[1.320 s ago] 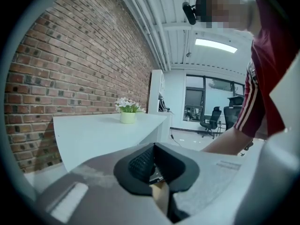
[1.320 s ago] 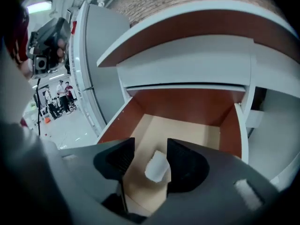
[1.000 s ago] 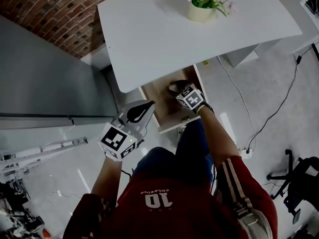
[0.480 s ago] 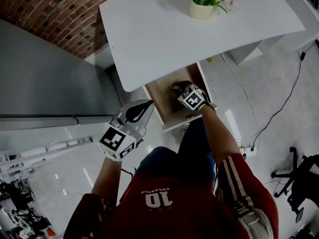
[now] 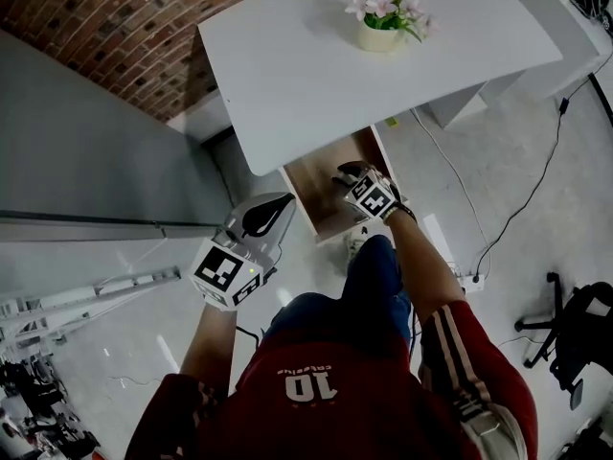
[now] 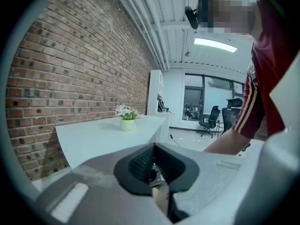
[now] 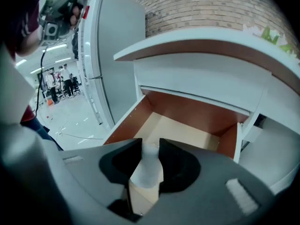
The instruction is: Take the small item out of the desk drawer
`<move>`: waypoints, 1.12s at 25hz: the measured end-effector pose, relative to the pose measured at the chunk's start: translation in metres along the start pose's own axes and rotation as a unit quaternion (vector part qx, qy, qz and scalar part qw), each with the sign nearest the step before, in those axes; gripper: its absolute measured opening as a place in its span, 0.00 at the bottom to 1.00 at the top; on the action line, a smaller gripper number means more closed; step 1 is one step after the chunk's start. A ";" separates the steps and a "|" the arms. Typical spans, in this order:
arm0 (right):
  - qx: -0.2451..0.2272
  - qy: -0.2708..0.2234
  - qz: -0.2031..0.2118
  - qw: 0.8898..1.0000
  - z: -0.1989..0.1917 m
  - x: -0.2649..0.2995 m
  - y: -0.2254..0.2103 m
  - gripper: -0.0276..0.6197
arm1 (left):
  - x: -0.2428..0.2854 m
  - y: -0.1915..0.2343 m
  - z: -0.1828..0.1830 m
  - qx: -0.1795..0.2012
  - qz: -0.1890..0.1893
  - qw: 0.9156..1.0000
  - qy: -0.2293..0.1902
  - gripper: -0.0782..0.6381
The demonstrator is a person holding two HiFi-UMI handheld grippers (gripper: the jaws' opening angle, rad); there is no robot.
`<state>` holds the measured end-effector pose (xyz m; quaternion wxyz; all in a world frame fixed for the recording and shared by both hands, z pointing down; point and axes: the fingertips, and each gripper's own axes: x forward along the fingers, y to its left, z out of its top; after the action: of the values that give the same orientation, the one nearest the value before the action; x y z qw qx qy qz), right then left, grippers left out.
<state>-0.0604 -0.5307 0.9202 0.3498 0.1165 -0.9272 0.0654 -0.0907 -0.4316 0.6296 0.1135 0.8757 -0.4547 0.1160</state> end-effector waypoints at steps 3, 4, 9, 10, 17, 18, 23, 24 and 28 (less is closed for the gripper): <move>-0.004 -0.005 -0.008 1.000 0.022 -0.025 0.010 0.22 | -0.017 -0.009 0.021 0.003 -0.006 1.000 -0.009 0.11; -0.006 -0.007 -0.011 1.000 0.029 -0.034 0.016 0.22 | -0.024 -0.012 0.028 0.005 -0.008 1.000 -0.012 0.11; -0.014 -0.016 -0.030 0.999 0.065 -0.084 0.046 0.22 | -0.065 -0.033 0.065 0.017 -0.018 0.999 -0.029 0.11; -0.015 -0.017 -0.034 0.999 0.073 -0.095 0.055 0.22 | -0.076 -0.038 0.071 0.019 -0.018 0.999 -0.031 0.11; -0.052 -0.024 -0.056 0.997 0.122 -0.170 0.136 0.22 | -0.154 -0.076 0.107 0.016 -0.021 0.999 -0.045 0.11; -0.062 -0.029 -0.060 0.996 0.132 -0.181 0.148 0.22 | -0.164 -0.080 0.111 0.018 -0.020 0.998 -0.049 0.11; -0.087 -0.081 -0.098 0.988 0.185 -0.249 0.206 0.22 | -0.213 -0.103 0.129 0.020 -0.015 0.997 -0.070 0.11; -0.084 -0.093 -0.107 0.986 0.196 -0.264 0.217 0.22 | -0.222 -0.107 0.132 0.021 -0.013 0.997 -0.073 0.11; -0.046 -0.150 -0.123 0.980 0.247 -0.314 0.258 0.22 | -0.252 -0.117 0.144 0.016 0.003 0.996 -0.090 0.11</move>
<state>-0.0556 -0.2785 0.5171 0.2169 0.2222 -0.9498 -0.0393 -0.1213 -0.2163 0.4050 0.0574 0.8830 -0.4637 0.0444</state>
